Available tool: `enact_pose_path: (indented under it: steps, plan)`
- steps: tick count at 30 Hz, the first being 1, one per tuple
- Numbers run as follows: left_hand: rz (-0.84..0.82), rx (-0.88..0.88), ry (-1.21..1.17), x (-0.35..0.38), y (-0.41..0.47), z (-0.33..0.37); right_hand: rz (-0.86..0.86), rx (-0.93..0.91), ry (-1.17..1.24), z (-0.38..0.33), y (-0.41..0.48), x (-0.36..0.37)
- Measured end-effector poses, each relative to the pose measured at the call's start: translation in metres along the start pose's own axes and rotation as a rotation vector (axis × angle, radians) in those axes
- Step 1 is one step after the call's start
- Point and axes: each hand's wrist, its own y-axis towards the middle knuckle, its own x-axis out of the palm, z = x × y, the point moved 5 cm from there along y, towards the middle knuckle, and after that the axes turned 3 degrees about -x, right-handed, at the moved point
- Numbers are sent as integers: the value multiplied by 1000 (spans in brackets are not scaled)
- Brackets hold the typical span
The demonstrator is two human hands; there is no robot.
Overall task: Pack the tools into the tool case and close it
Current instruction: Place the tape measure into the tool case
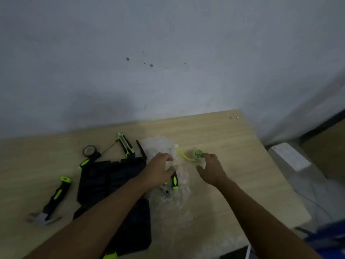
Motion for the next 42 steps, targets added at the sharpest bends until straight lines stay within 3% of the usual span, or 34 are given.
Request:
enact_pose_path:
  steps: [5,11,16,25,32,42]
  plan:
    - [51,-132,-24,10,8,-16,-129,76,-205,22,35,29]
    - [59,-244,-47,17,6,-35,-242,160,-263,41,63,45]
    - [57,-305,-89,19,-2,-53,-111,15,-195,40,75,47]
    - [85,-306,-115,14,-23,-78,-46,-113,69,11,37,52]
    - [74,-270,-210,12,-50,-86,-143,-265,205,-55,-28,67]
    - [-79,-331,-331,7,-104,-116,-456,-387,229,-111,-104,129]
